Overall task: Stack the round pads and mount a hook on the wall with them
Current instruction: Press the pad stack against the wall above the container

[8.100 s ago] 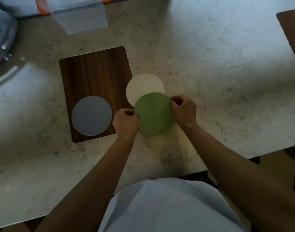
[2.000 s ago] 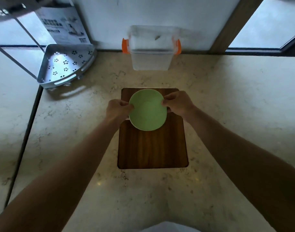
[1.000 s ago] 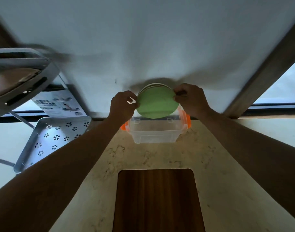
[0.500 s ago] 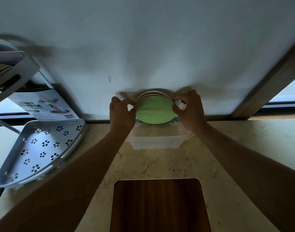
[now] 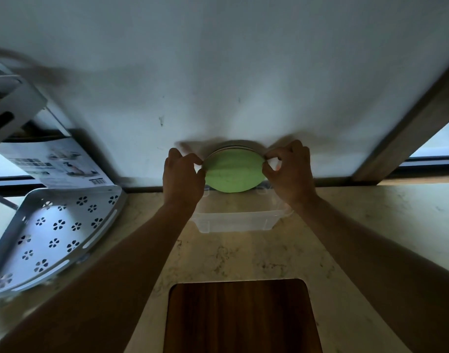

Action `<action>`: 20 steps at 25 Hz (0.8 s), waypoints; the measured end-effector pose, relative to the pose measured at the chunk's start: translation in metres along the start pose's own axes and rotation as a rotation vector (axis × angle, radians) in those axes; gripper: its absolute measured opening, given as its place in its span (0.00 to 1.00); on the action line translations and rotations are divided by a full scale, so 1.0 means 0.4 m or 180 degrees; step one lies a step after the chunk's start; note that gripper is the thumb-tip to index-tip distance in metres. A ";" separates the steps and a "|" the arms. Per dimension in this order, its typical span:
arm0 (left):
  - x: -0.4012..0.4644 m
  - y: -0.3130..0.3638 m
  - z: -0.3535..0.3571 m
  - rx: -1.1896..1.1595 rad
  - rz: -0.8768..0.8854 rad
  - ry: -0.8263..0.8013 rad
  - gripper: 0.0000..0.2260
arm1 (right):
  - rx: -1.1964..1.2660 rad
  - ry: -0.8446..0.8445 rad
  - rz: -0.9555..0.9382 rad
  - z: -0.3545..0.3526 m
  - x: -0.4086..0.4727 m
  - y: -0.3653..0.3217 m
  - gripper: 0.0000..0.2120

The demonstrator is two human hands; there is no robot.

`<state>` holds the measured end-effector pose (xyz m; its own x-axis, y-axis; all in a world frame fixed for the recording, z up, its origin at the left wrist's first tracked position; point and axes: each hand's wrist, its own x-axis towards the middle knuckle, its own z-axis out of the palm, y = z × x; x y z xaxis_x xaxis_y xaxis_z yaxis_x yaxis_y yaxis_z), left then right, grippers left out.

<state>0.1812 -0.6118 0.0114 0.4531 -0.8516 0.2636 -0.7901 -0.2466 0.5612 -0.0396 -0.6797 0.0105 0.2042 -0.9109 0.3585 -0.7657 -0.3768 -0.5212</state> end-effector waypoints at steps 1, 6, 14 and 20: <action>-0.002 0.001 0.001 -0.0006 0.0014 0.0013 0.08 | -0.0019 -0.0012 0.0015 -0.001 -0.001 -0.001 0.11; 0.000 -0.003 -0.001 -0.0087 0.0042 0.0046 0.08 | -0.0018 0.0065 -0.0030 -0.002 -0.001 -0.007 0.11; -0.007 0.006 -0.010 -0.0398 -0.0082 0.0226 0.09 | -0.0175 -0.0117 0.0049 -0.020 -0.007 -0.020 0.15; 0.008 0.019 -0.060 -0.0643 -0.0464 -0.0292 0.17 | -0.0723 -0.0527 -0.0017 -0.058 0.008 -0.045 0.16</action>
<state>0.1864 -0.6052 0.0353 0.5094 -0.8546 0.1013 -0.6165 -0.2802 0.7358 -0.0393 -0.6719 0.0391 0.2911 -0.9311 0.2197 -0.8777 -0.3513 -0.3261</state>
